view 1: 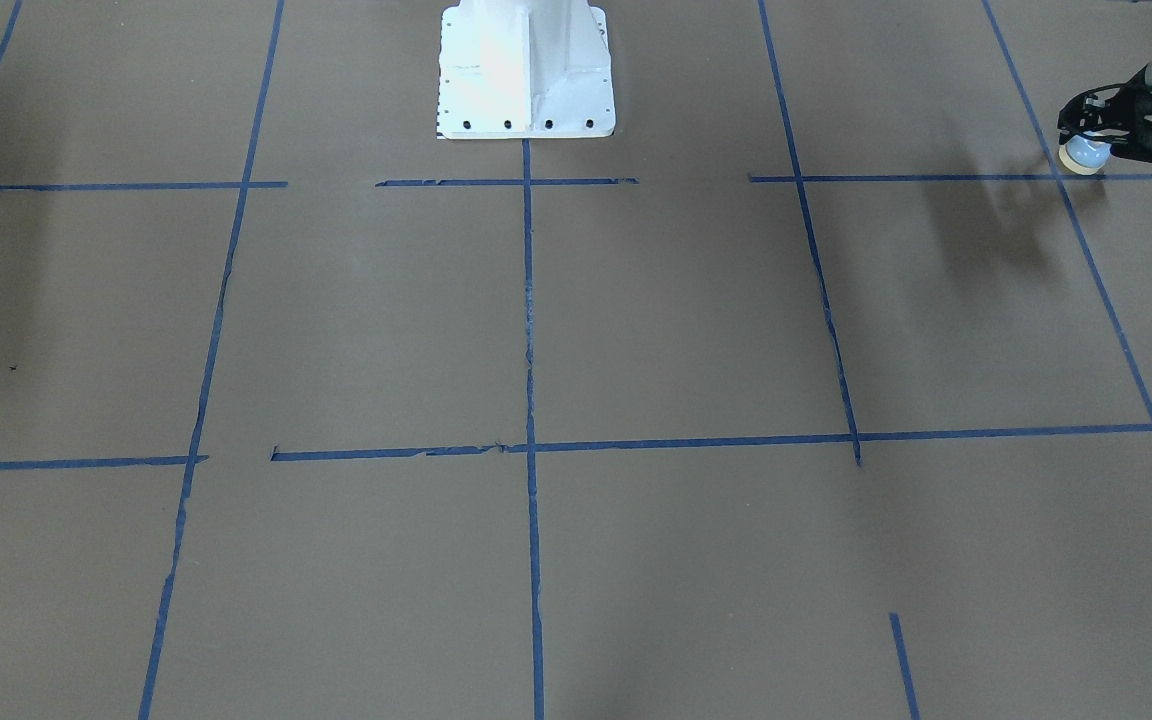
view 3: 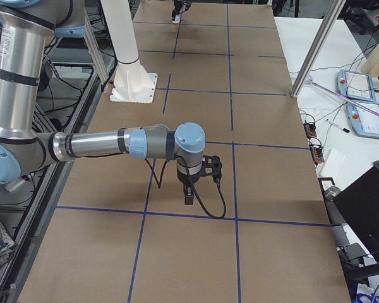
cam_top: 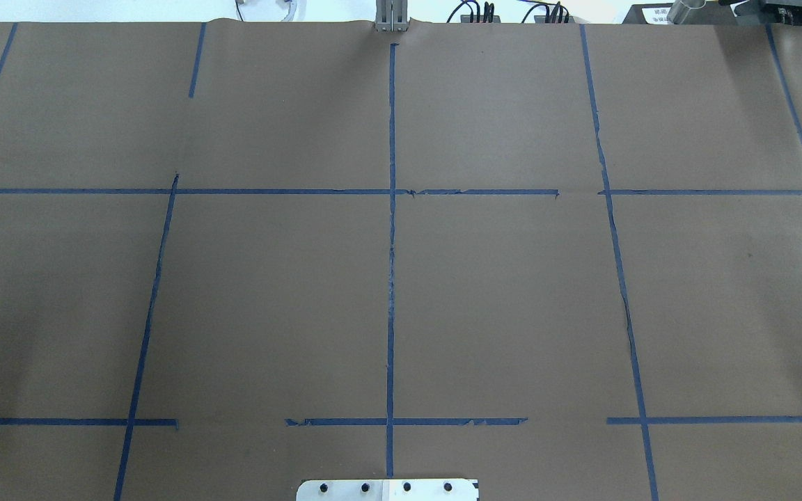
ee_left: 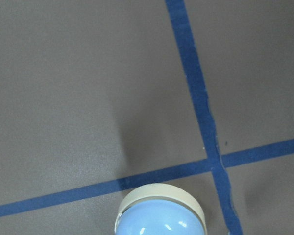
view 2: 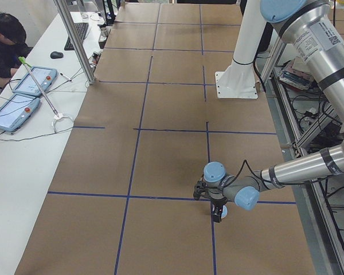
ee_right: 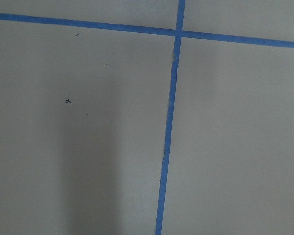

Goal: Place and press bell with both arms

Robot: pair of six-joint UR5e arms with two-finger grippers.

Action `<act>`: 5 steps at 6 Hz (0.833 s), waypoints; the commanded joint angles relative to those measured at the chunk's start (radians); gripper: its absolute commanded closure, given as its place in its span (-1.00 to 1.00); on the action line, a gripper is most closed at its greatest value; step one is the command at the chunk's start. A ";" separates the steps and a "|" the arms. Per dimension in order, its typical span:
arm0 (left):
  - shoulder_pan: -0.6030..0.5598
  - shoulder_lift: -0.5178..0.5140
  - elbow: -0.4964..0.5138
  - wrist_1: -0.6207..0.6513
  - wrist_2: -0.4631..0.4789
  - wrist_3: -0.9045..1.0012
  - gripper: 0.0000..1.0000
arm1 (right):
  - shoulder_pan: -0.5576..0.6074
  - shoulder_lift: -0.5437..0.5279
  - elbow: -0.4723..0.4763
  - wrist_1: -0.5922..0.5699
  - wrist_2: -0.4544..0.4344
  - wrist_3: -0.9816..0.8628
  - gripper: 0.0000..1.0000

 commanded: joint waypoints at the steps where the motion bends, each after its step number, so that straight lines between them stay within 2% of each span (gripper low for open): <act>1: 0.001 -0.013 0.014 0.000 0.000 0.002 -1.00 | 0.000 0.002 0.000 0.000 0.000 0.000 -1.00; 3: 0.009 -0.016 0.019 0.000 0.000 0.003 -1.00 | 0.000 0.002 0.000 0.002 0.000 0.000 -1.00; 4: 0.015 -0.014 0.019 0.000 0.000 0.002 -0.64 | 0.000 0.002 0.003 0.002 -0.002 0.000 -1.00; 5: 0.015 -0.014 0.017 0.000 -0.001 0.000 0.00 | 0.000 0.002 0.008 0.002 -0.002 0.000 -1.00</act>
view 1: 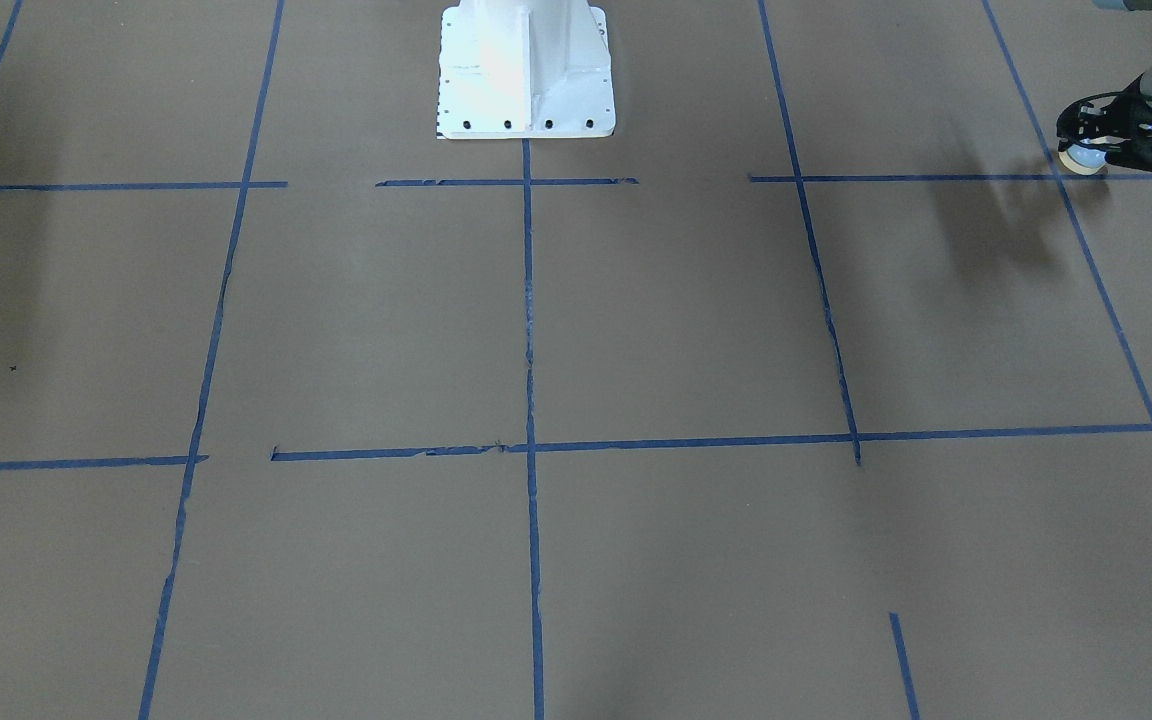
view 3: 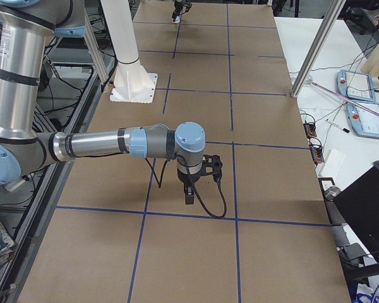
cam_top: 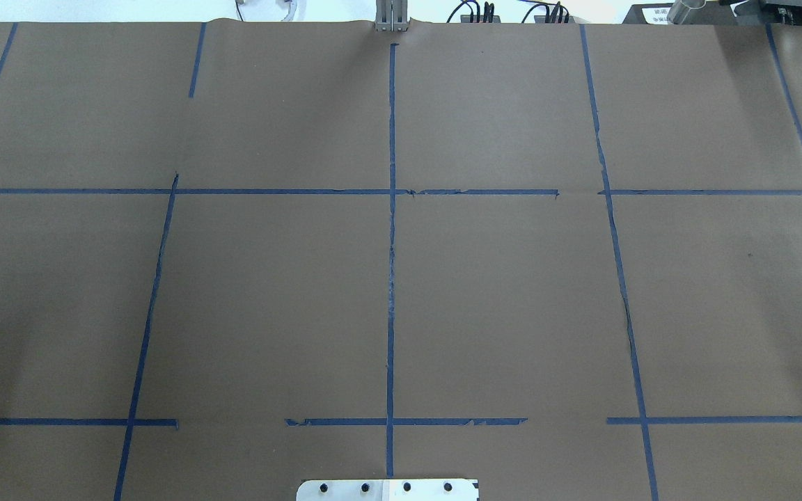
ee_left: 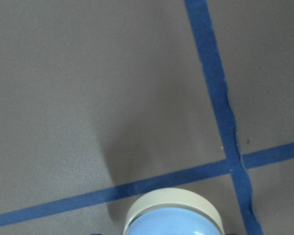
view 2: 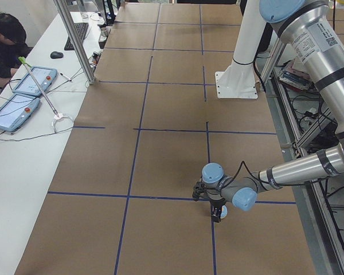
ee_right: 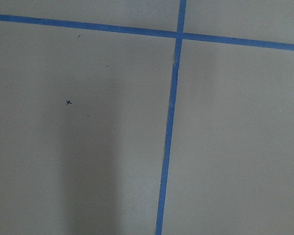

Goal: Place and press bell with both arms
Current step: 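Carry the white-and-blue bell in the left gripper toward the table centre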

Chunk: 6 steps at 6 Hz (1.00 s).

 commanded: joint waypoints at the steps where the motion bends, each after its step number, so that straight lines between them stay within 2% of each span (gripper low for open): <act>1: 0.002 0.000 -0.001 0.000 -0.001 -0.003 0.33 | 0.000 0.002 0.004 0.000 0.000 0.001 -1.00; 2: 0.000 0.000 -0.015 -0.002 -0.006 -0.001 0.63 | 0.000 0.003 0.004 0.000 0.000 0.001 -1.00; 3: -0.012 0.003 -0.050 -0.020 -0.039 -0.001 0.82 | 0.000 0.003 0.004 0.000 0.000 0.003 -1.00; 5: -0.160 -0.009 -0.194 -0.015 -0.041 -0.024 0.86 | 0.000 0.005 0.004 0.000 0.001 0.005 -1.00; 6: -0.179 -0.057 -0.269 0.059 -0.041 -0.108 0.87 | 0.000 0.005 0.004 -0.001 0.001 0.006 -1.00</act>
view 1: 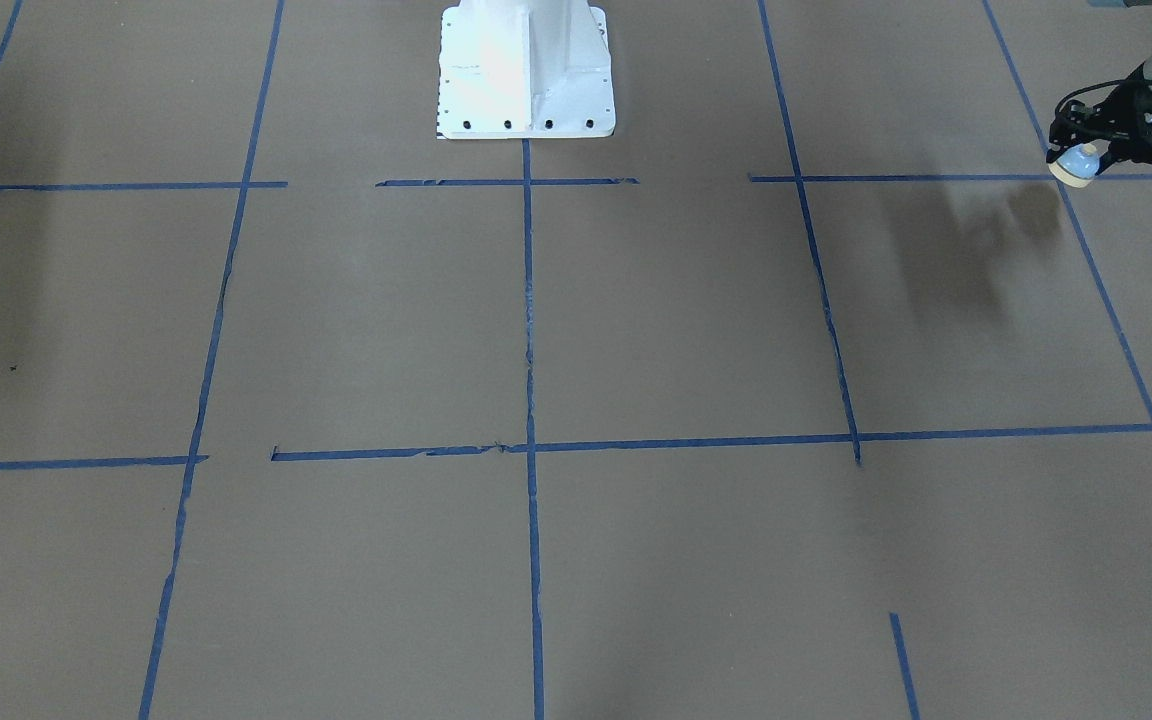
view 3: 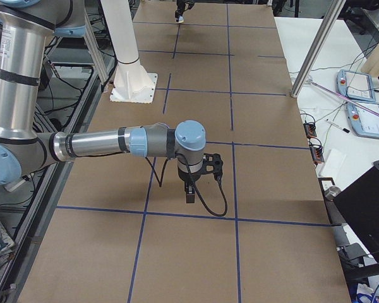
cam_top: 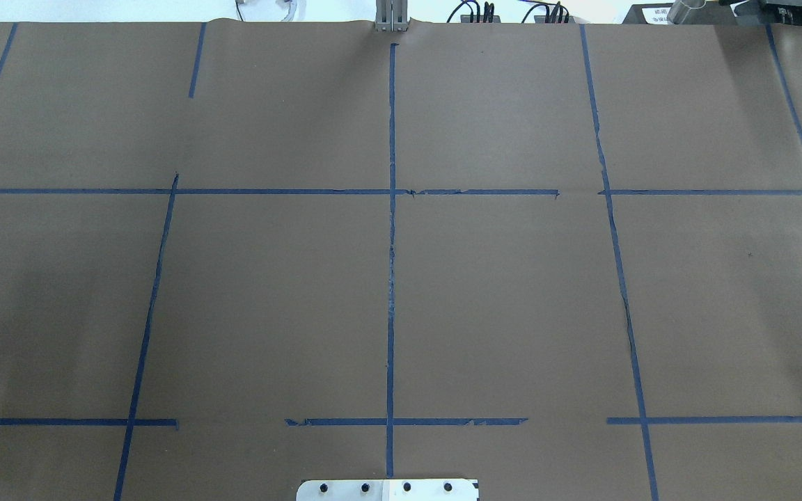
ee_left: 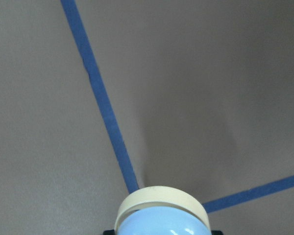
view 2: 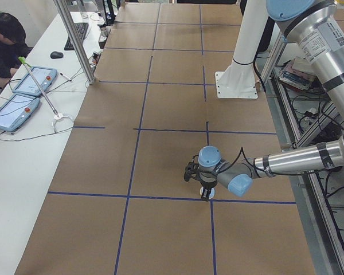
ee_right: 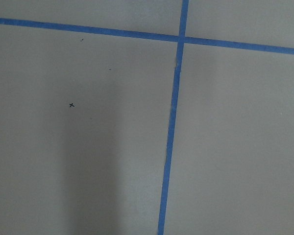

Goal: Place and press bell with both arms
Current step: 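Carry the white-and-blue bell in the left gripper toward the table centre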

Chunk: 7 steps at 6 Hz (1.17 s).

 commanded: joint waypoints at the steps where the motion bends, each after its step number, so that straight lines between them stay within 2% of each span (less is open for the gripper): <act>1: -0.048 -0.106 -0.159 0.187 0.000 -0.120 0.87 | 0.000 -0.001 0.000 -0.001 0.003 0.003 -1.00; 2: -0.046 -0.227 -0.236 0.374 0.000 -0.187 0.87 | 0.000 0.000 -0.002 -0.001 0.002 0.003 -1.00; 4: -0.033 -0.608 -0.246 0.747 0.000 -0.288 0.87 | 0.000 0.000 -0.003 -0.001 0.002 0.004 -1.00; 5: 0.046 -0.811 -0.231 0.931 0.009 -0.360 0.87 | 0.000 0.000 -0.003 -0.001 0.002 0.004 -1.00; 6: 0.163 -0.972 -0.184 1.030 0.032 -0.508 0.87 | 0.000 0.000 -0.005 -0.001 0.002 0.003 -1.00; 7: 0.237 -1.101 -0.088 1.023 0.082 -0.637 0.87 | 0.000 0.000 -0.006 -0.001 0.002 0.003 -1.00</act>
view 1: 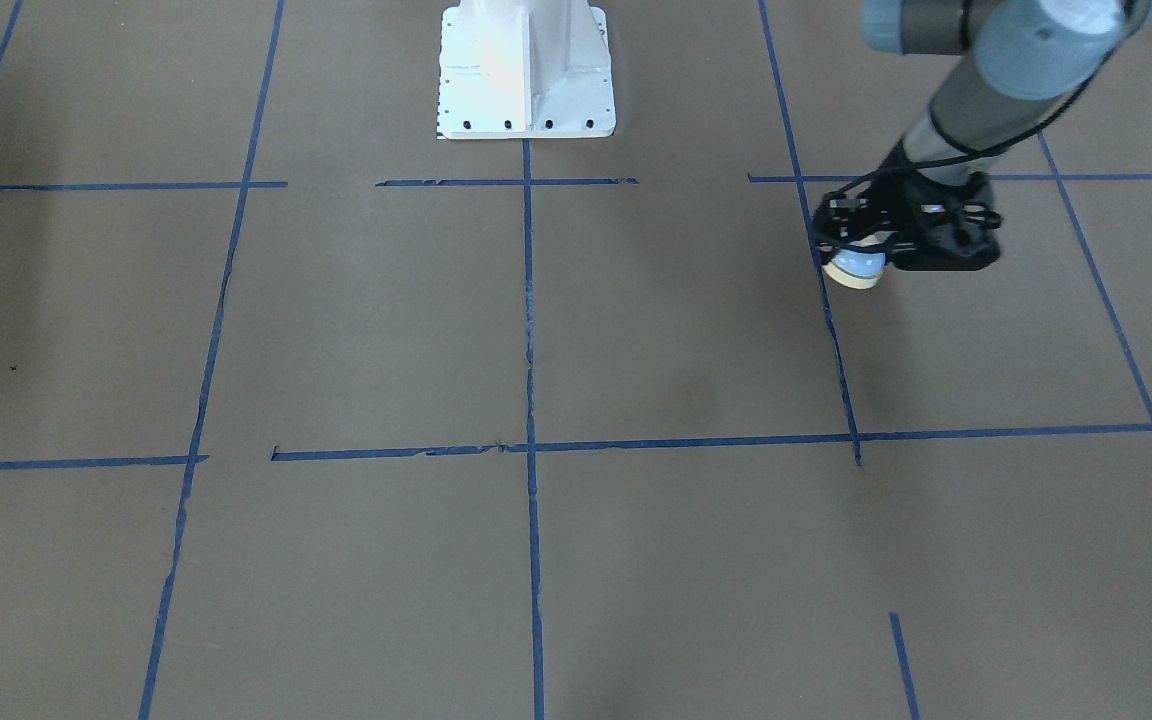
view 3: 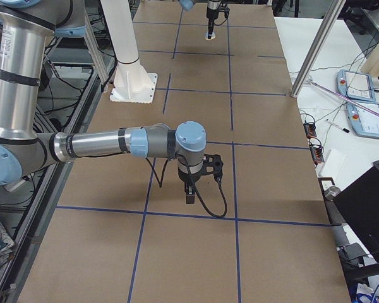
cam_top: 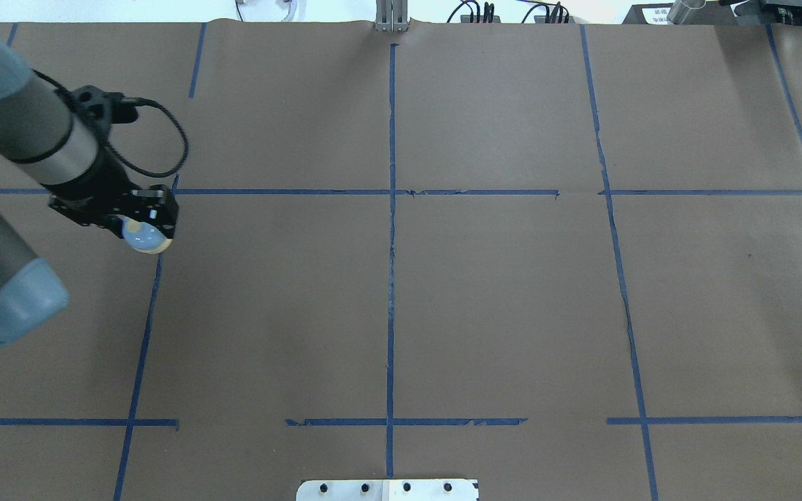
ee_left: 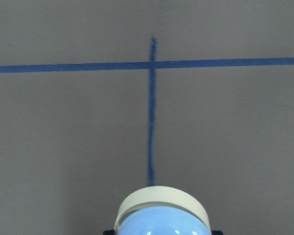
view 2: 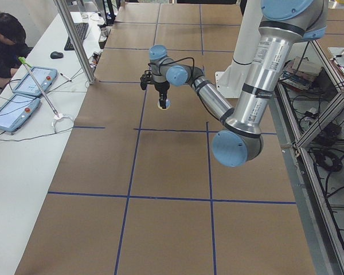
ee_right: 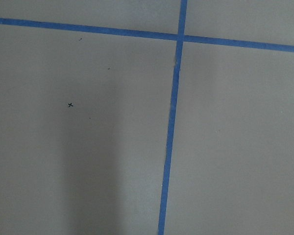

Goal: Place and press bell with both arms
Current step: 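Carry the white-and-blue bell in the left gripper toward the table centre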

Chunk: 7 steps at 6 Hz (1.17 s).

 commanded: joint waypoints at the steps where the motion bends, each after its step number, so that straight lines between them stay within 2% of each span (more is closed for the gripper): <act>1: 0.124 -0.301 0.229 0.028 0.071 -0.225 0.87 | 0.000 0.000 -0.004 0.000 0.000 0.000 -1.00; 2: 0.158 -0.425 0.373 0.018 0.111 -0.270 0.87 | 0.000 0.000 -0.004 0.000 0.000 0.000 -1.00; 4: 0.207 -0.607 0.712 -0.194 0.186 -0.368 0.87 | 0.000 0.000 -0.004 -0.002 0.000 0.000 -1.00; 5: 0.215 -0.615 0.769 -0.230 0.190 -0.361 0.85 | 0.000 0.000 -0.004 0.000 0.000 0.000 -1.00; 6: 0.215 -0.622 0.786 -0.231 0.190 -0.355 0.61 | 0.000 0.000 -0.004 0.000 0.000 0.001 -1.00; 7: 0.215 -0.625 0.788 -0.231 0.190 -0.345 -0.33 | 0.000 0.000 -0.003 0.000 0.000 0.001 -1.00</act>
